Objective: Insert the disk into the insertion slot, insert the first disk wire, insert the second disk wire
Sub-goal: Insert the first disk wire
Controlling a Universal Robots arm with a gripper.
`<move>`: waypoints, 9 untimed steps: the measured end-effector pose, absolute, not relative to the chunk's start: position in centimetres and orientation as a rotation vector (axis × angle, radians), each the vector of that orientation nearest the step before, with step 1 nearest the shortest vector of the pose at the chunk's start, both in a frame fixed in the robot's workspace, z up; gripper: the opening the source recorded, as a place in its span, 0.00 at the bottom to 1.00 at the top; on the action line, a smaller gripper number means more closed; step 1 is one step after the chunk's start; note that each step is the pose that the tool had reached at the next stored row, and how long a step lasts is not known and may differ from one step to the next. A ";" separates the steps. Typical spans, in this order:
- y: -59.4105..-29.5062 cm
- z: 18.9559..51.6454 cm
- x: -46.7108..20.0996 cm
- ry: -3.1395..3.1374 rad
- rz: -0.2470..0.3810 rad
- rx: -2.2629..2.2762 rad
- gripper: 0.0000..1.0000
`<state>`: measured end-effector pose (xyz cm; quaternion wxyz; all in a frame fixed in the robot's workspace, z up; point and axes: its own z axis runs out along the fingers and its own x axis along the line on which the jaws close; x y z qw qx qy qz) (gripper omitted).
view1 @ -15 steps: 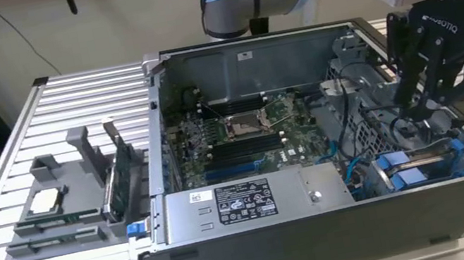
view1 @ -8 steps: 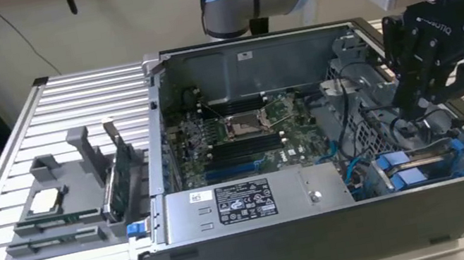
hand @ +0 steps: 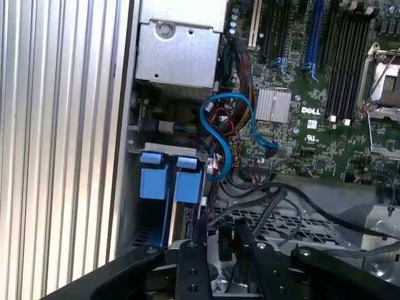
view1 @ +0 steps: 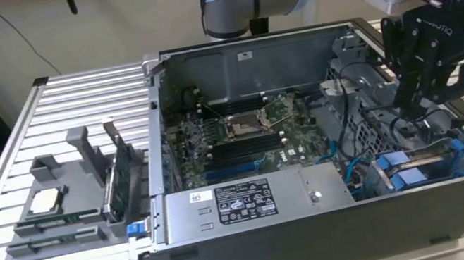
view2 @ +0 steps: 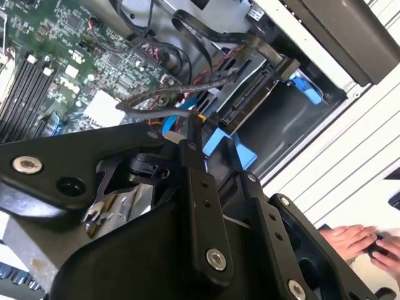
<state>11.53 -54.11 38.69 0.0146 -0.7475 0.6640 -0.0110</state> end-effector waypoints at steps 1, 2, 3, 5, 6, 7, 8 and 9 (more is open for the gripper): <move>-54.1 38.7 11.5 2.063 -0.036 -2.328 0.32; -54.1 38.7 11.5 2.061 -0.037 -2.327 0.32; -54.1 38.7 11.5 2.059 -0.039 -2.326 0.32; -54.1 38.7 11.5 2.058 -0.041 -2.325 0.32; -54.1 38.7 11.5 2.057 -0.041 -2.325 0.32; -54.1 38.7 11.5 2.057 -0.041 -2.325 0.29; -54.1 38.7 11.5 2.057 -0.041 -2.325 0.29; -54.1 38.7 11.5 2.057 -0.041 -2.325 0.29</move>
